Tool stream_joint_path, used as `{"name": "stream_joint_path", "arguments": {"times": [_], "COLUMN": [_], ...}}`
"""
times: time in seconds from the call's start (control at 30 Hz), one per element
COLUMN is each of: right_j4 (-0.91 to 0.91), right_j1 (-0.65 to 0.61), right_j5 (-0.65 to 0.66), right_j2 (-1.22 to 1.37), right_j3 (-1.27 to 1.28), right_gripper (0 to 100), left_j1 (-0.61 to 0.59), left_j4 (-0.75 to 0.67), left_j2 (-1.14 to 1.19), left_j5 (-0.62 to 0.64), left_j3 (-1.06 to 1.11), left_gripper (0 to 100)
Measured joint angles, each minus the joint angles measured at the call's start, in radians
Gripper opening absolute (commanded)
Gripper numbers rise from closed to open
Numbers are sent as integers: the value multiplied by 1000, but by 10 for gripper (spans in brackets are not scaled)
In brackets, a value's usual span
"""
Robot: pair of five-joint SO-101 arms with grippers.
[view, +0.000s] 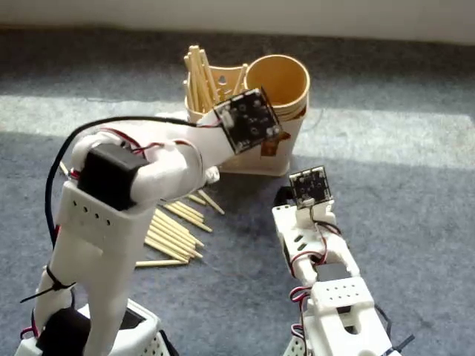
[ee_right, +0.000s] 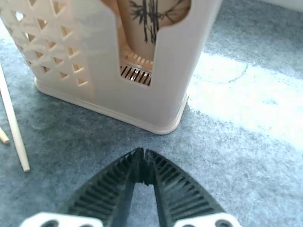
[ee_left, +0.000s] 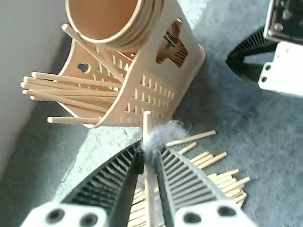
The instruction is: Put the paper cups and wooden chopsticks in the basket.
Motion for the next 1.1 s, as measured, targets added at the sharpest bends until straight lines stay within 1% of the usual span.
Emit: {"name": "stream_joint_path", "arguments": {"times": [0.2,0.3,0.5,0.6,0.7,0.83,0.97,1.1], "right_j4": [0,0,0,0,0,0,0,0], "right_j1": [0,0,0,0,0,0,0,0], "right_j5": [0,0,0,0,0,0,0,0], "right_j2": [0,0,0,0,0,0,0,0], "right_j3": [0,0,0,0,0,0,0,0], "right_gripper": [23,23,23,23,23,23,23,23], "left_j1": [2,-2,0,2,0,-6,-40,-58], "left_j4": [-206,-328,-664,-809,-904,-991,-1074,-1109], "left_j2": [0,0,0,0,0,0,2,2], "left_j5": [201,299,465,489,497,497,497,497], "left_j3": [-147,-186,-190,-190,-153,-49,46,157], "left_gripper": [6,6,6,6,6,6,6,6]}}
